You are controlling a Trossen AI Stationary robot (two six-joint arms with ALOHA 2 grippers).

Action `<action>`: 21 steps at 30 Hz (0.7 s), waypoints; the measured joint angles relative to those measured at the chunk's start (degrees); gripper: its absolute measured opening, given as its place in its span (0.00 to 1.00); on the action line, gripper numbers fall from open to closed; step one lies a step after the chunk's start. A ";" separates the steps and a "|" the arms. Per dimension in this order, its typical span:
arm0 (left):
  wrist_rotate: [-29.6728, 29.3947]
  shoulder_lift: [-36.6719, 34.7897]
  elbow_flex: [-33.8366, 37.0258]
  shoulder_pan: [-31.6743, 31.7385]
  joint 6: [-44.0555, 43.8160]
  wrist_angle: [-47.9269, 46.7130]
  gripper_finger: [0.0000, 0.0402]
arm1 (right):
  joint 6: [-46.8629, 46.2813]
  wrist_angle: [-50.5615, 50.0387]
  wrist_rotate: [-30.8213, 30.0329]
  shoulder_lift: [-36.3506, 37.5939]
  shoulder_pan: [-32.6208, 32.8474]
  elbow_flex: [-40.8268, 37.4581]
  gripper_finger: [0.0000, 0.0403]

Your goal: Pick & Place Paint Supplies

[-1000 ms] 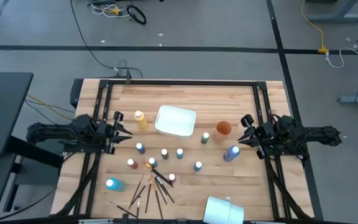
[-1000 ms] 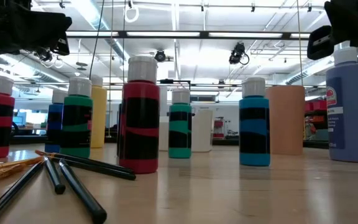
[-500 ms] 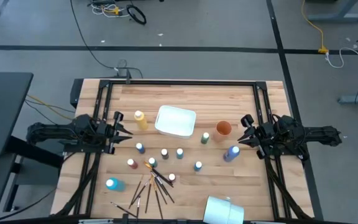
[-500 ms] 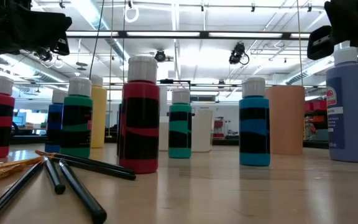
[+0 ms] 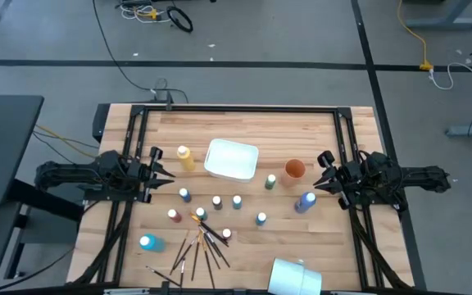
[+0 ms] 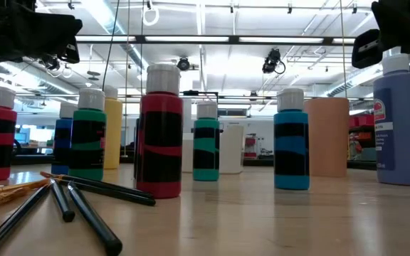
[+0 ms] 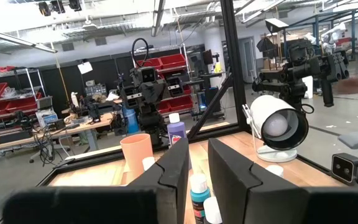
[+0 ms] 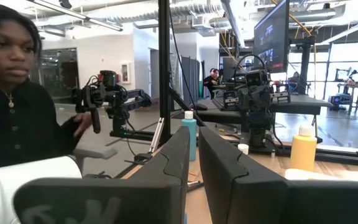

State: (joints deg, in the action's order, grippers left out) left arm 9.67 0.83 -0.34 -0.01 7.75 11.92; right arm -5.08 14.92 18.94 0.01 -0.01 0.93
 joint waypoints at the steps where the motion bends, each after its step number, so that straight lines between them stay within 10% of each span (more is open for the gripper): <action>1: 0.00 0.01 0.00 -0.01 0.00 0.00 0.18 | 0.02 0.00 0.00 0.00 0.00 0.00 0.10; 15: -0.03 -0.01 0.00 0.00 0.00 0.03 0.18 | 1.48 1.64 -3.55 0.00 0.00 0.00 0.10; 21: -2.41 -0.01 0.00 0.00 -0.77 1.90 0.18 | 12.57 6.81 -16.03 0.00 0.00 0.01 0.10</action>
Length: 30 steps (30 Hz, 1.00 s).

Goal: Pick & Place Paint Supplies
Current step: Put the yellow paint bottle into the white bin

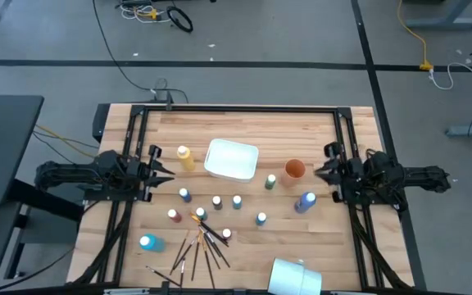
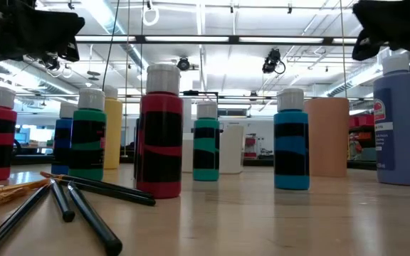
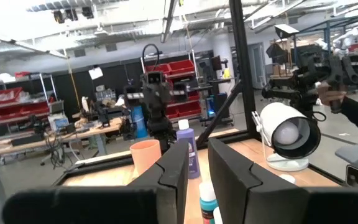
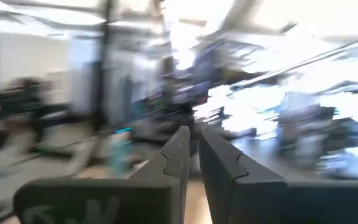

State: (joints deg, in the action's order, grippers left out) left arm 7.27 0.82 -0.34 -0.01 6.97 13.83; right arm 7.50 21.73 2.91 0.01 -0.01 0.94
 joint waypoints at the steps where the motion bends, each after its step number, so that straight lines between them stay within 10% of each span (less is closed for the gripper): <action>1: -0.04 0.00 0.00 0.00 -0.34 0.04 0.18 | 1.59 1.27 -3.12 0.00 0.00 0.02 0.10; 9: -2.21 0.00 0.00 0.00 -1.33 0.39 0.18 | 3.89 5.54 -14.20 0.00 0.00 0.04 0.10; 30: -29.66 10.68 -5.70 0.70 -1.90 -0.26 0.58 | -5.58 18.90 5.87 -14.30 0.02 0.04 0.44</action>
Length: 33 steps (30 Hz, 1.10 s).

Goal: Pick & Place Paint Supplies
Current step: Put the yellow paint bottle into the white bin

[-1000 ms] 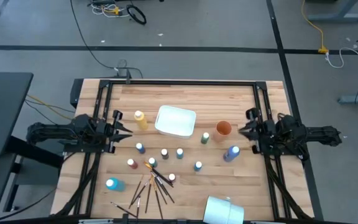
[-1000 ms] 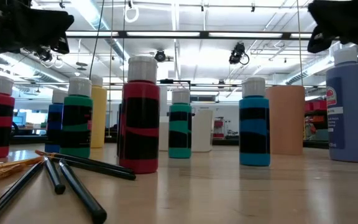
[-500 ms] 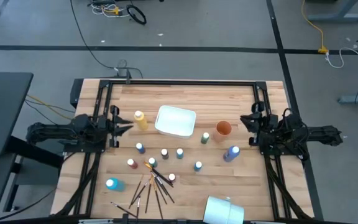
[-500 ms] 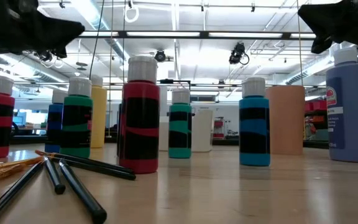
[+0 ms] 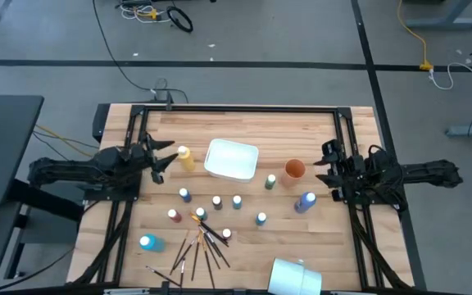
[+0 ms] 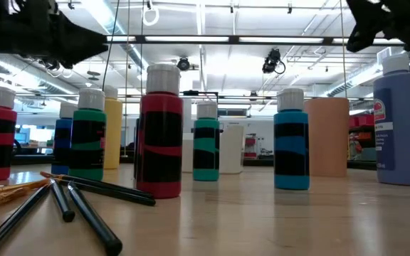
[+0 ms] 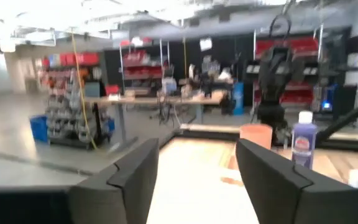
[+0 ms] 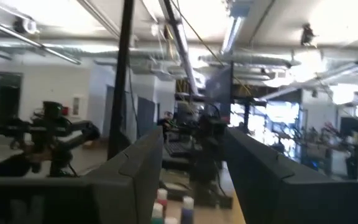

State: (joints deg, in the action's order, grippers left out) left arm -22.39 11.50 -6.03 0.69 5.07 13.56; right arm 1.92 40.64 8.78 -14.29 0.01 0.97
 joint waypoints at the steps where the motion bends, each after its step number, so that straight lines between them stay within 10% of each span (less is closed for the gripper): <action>1: -0.60 1.69 -0.34 0.38 -0.25 -0.10 0.59 | 0.07 0.96 0.16 -0.76 0.00 0.00 0.44; 16: -5.90 22.59 -4.91 7.18 -10.66 -1.48 0.60 | 0.12 4.73 -0.79 -5.33 -0.02 -0.02 0.42; 33: -6.49 24.30 -4.95 7.56 -10.35 -0.25 0.60 | 0.03 4.71 -0.73 -5.33 -0.02 -0.04 0.43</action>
State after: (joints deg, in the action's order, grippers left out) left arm -28.88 35.80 -10.98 8.25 -5.28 13.31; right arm 1.95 45.34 8.04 -19.62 -0.01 0.93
